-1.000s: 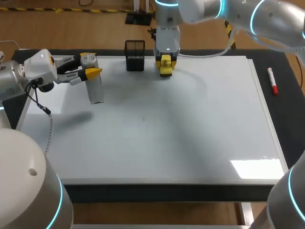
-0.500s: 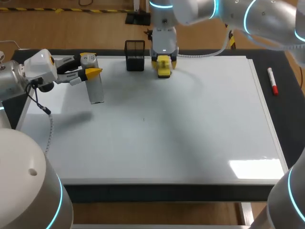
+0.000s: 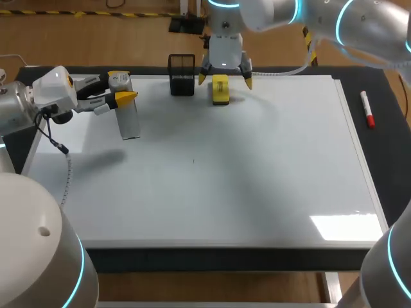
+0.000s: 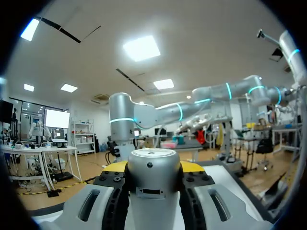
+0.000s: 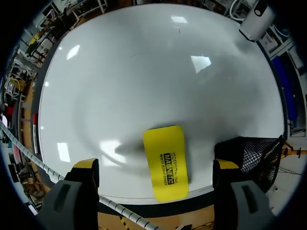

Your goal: Pick up the inspection probe, press it on each red-marked spot on the whiteboard one by one, put down the probe, pick up the eraser, and wipe off all the red marks.

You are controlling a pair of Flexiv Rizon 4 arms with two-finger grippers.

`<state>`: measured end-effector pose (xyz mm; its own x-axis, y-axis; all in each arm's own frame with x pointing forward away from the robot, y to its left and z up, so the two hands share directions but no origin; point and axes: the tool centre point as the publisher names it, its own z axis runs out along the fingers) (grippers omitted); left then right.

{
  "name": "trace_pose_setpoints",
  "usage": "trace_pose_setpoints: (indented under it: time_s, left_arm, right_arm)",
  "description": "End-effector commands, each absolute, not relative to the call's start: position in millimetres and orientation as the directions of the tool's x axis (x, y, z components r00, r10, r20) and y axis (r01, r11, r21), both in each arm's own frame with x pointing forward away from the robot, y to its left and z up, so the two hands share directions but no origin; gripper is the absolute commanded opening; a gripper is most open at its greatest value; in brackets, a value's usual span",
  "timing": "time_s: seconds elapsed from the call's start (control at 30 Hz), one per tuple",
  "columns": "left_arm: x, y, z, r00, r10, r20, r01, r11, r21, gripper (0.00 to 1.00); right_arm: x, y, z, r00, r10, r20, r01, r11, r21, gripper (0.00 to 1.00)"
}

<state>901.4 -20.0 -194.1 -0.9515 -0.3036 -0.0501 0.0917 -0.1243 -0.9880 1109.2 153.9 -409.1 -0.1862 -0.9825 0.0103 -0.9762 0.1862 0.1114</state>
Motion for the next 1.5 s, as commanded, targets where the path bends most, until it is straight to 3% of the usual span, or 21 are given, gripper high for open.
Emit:
trace_pose_setpoints:
  time_s: [0.03, 0.6, 0.83, 1.5]
  left_arm:
    - [901.2, -20.2, -193.3, -0.951, -0.305, -0.051, 0.092, -0.124, -0.988, 0.00]
    - [901.2, -20.2, -193.3, -0.951, -0.305, -0.051, 0.092, -0.124, -0.988, 0.00]
    - [901.2, -20.2, -193.3, -0.951, -0.305, -0.051, 0.092, -0.124, -0.988, 0.00]
    - [901.2, -20.2, -193.3, -0.951, -0.305, -0.051, 0.092, -0.124, -0.988, 0.00]
  right_arm:
    - [1095.6, 135.9, -396.7, -0.212, -0.977, -0.024, -0.975, 0.209, 0.082, 1.00]
    - [1099.3, 83.9, -366.5, -0.548, -0.806, -0.223, -0.836, 0.534, 0.124, 1.00]
    - [1103.1, 73.2, -358.9, -0.688, -0.663, -0.294, -0.724, 0.656, 0.215, 1.00]
    - [1118.3, 50.5, -300.4, -0.859, -0.426, -0.284, -0.506, 0.789, 0.349, 1.00]
